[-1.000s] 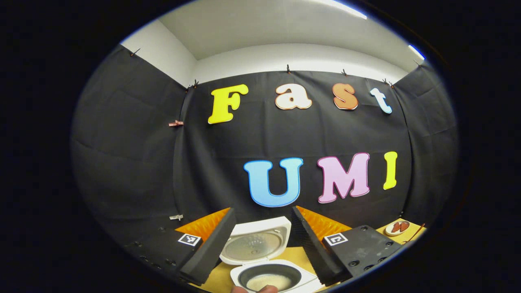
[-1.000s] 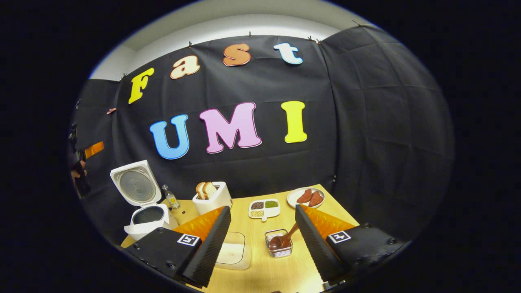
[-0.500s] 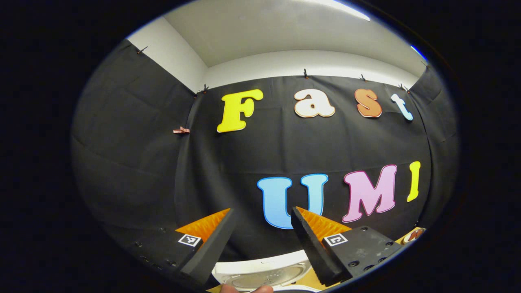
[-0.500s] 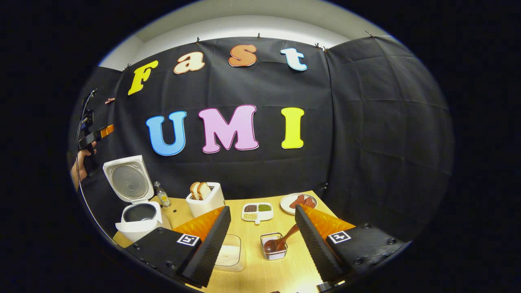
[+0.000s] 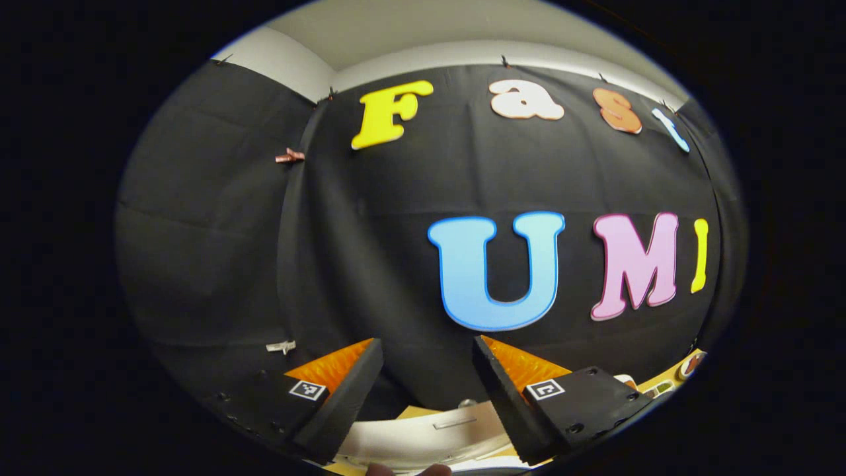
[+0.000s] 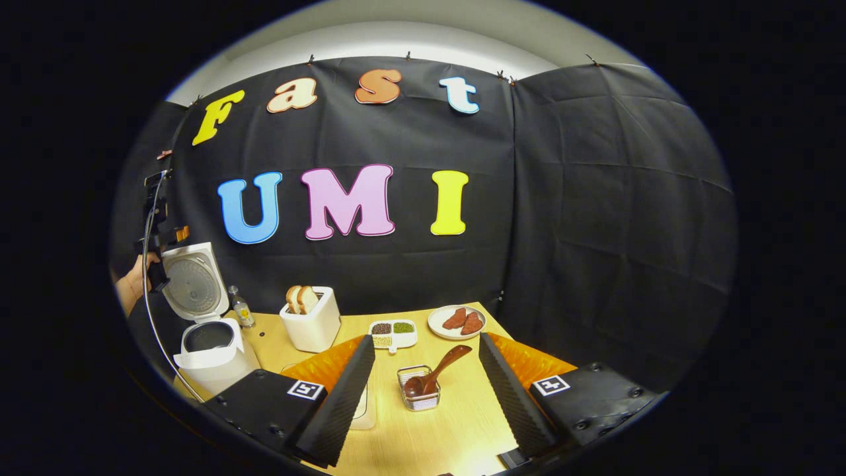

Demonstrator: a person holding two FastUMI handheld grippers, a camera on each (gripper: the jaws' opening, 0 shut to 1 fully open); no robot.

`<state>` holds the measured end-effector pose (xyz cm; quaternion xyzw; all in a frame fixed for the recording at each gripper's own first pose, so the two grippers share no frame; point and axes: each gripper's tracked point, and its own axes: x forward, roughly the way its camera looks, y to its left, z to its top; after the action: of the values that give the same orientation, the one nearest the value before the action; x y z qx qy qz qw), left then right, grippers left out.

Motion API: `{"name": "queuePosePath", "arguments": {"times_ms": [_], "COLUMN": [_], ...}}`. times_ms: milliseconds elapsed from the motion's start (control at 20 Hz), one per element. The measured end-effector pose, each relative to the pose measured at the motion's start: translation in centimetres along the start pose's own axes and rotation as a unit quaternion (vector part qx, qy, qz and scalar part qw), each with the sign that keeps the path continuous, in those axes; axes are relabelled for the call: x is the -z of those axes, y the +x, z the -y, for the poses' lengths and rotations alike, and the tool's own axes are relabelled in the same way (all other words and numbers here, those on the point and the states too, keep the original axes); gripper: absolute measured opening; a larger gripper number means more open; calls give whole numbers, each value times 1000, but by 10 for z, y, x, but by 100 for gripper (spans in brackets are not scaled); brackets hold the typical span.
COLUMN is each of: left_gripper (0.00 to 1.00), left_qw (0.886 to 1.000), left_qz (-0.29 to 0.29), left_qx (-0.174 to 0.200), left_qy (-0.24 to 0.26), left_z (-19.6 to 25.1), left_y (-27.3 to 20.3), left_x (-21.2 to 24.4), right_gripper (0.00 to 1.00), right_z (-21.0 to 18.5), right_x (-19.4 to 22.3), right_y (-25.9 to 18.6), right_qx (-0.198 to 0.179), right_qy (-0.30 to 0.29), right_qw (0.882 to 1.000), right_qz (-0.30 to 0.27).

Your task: Close the left gripper, press the button to open the rice cooker; take a wooden spoon from the chopstick holder with the right hand, scoop a spoonful of rice and pour it into the rice cooker, then put the wooden spoon back into the chopstick holder.

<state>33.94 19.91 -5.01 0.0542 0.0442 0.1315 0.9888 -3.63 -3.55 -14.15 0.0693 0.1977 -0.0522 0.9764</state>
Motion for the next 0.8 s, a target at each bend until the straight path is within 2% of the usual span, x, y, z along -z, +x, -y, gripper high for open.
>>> {"name": "queuePosePath", "arguments": {"times_ms": [50,100,150,500,650,800], "left_gripper": [94,94,98,99,99,98], "left_qw": [1000,999,999,996,992,983], "left_qz": [-31,-32,-40,-82,-117,-169], "left_qx": [-3,-14,-9,-5,-19,-31], "left_qy": [2,-9,-23,-38,-46,-57], "left_z": [3,3,8,33,48,67], "left_y": [0,-6,-9,-81,-126,-159], "left_x": [16,19,18,42,73,123], "right_gripper": [98,98,98,98,99,99], "right_z": [1,3,3,1,1,3], "right_x": [0,1,2,-11,-15,-9], "right_y": [-1,-1,-1,0,3,10], "right_qx": [-1,-2,-5,-49,-67,-80], "right_qy": [-2,-8,-14,-32,-37,-44], "right_qw": [1000,1000,1000,998,997,996], "right_qz": [-1,-3,-5,-3,-3,-14]}}
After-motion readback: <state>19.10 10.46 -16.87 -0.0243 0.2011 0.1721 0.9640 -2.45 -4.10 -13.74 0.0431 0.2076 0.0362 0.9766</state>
